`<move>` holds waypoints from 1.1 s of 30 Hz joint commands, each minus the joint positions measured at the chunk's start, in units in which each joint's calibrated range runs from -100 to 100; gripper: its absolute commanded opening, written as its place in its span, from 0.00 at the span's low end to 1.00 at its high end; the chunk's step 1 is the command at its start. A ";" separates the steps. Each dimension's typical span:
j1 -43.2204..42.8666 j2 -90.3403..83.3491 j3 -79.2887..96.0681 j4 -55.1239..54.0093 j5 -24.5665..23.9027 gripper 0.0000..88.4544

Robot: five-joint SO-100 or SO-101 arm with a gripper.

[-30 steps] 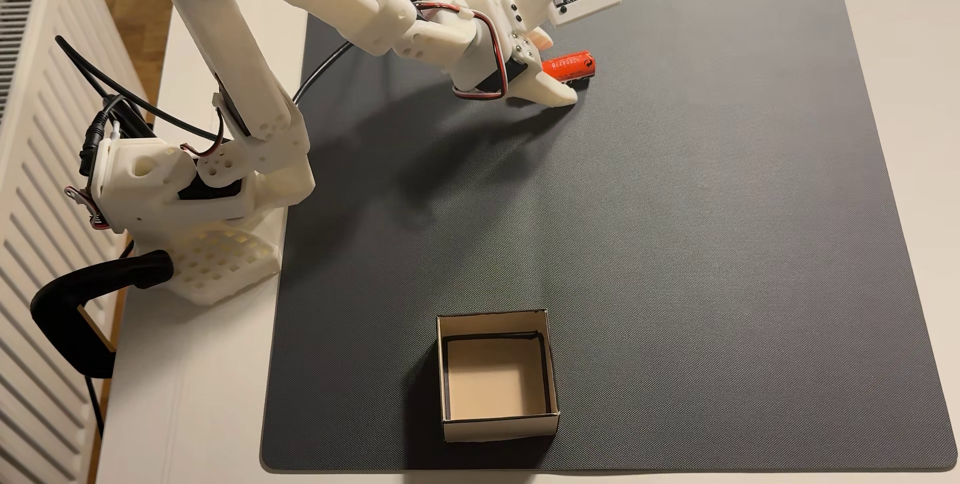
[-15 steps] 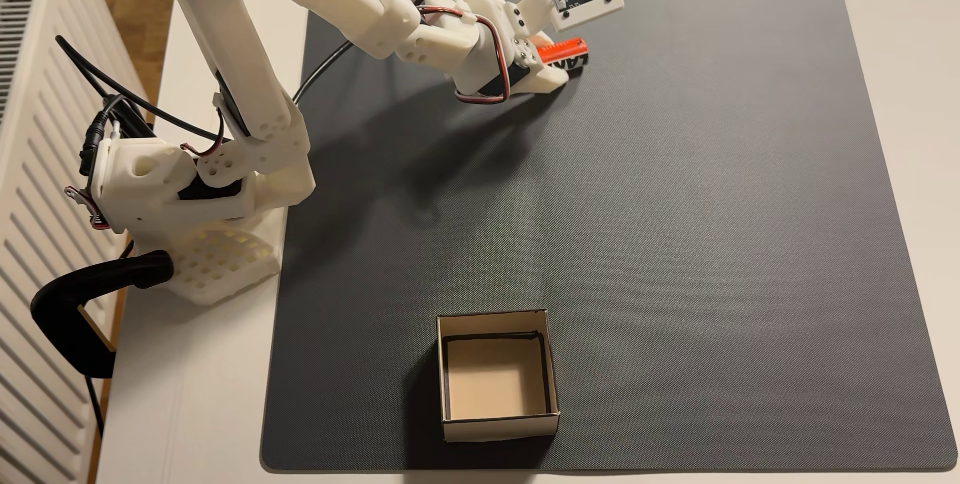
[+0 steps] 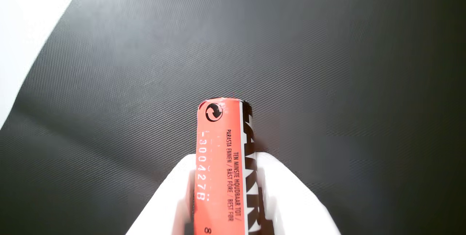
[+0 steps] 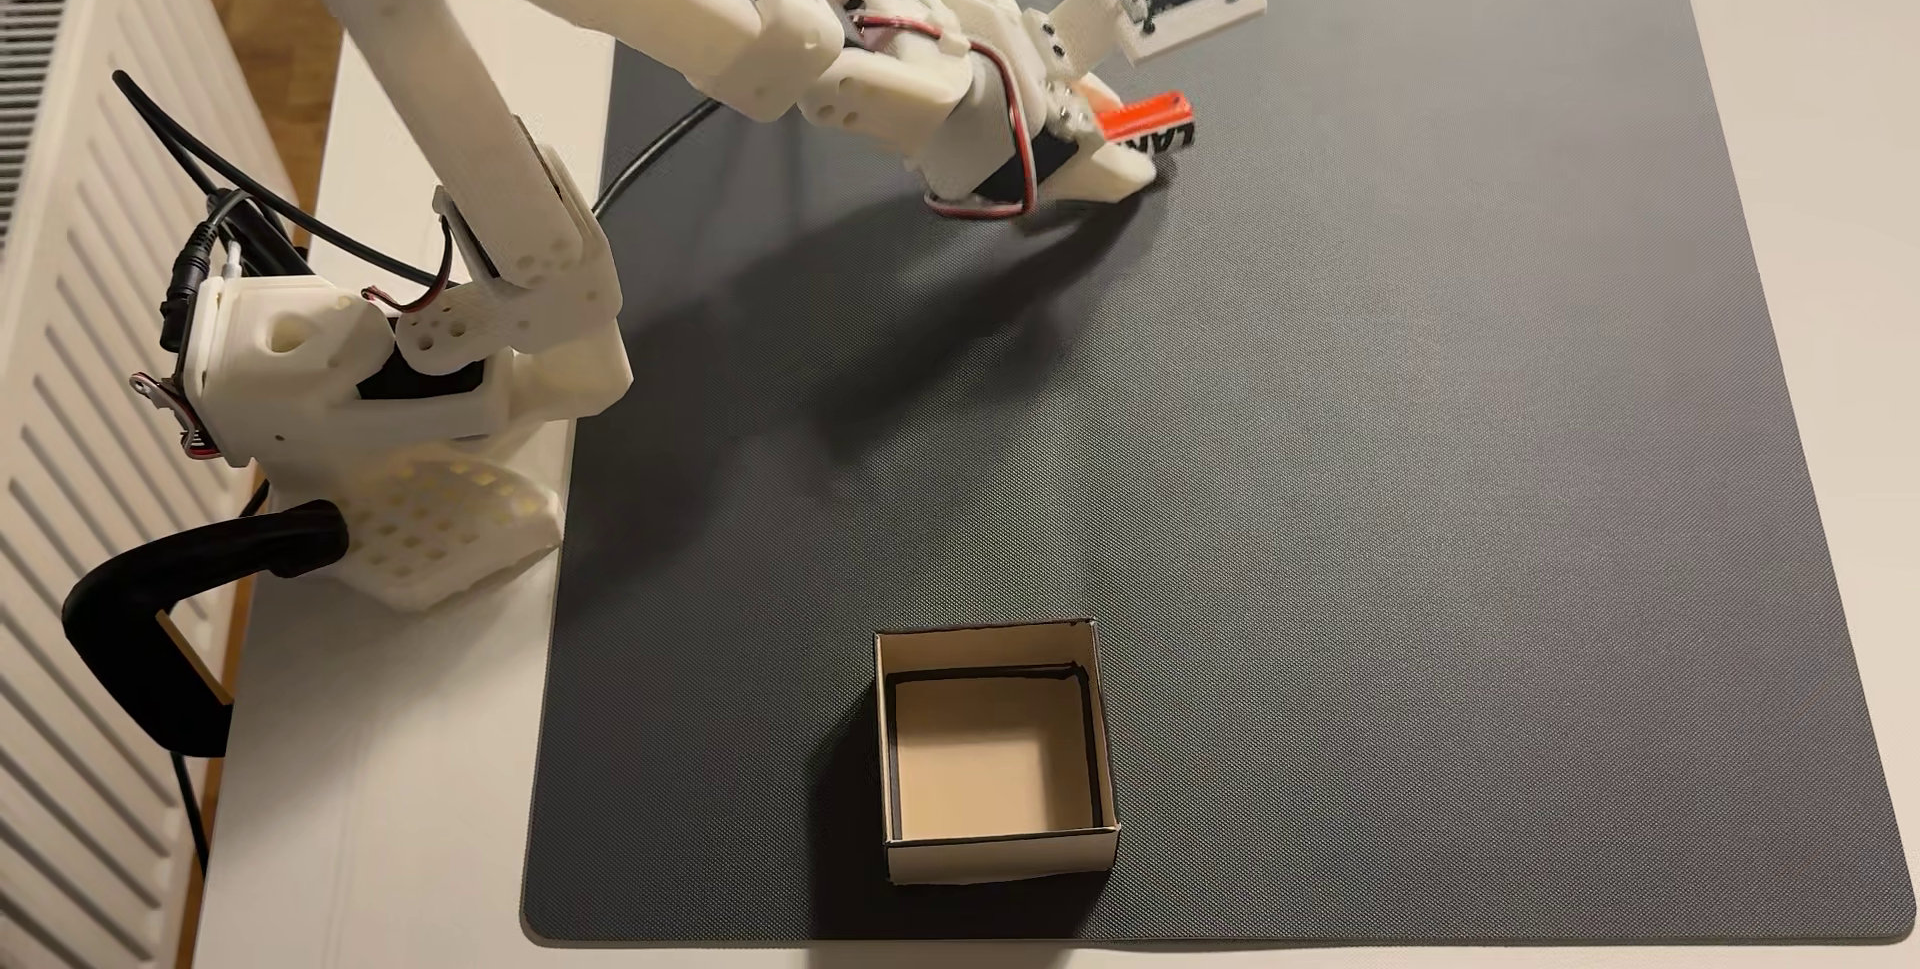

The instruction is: Pick the red object and place it in the box

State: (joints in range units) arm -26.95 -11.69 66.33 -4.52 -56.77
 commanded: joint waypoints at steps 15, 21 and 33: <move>22.42 -51.83 -6.88 44.21 10.83 0.01; 33.41 -60.42 0.47 46.39 11.09 0.01; 46.92 -68.84 12.08 46.39 10.98 0.02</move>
State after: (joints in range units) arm 17.67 -78.44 77.92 41.91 -45.71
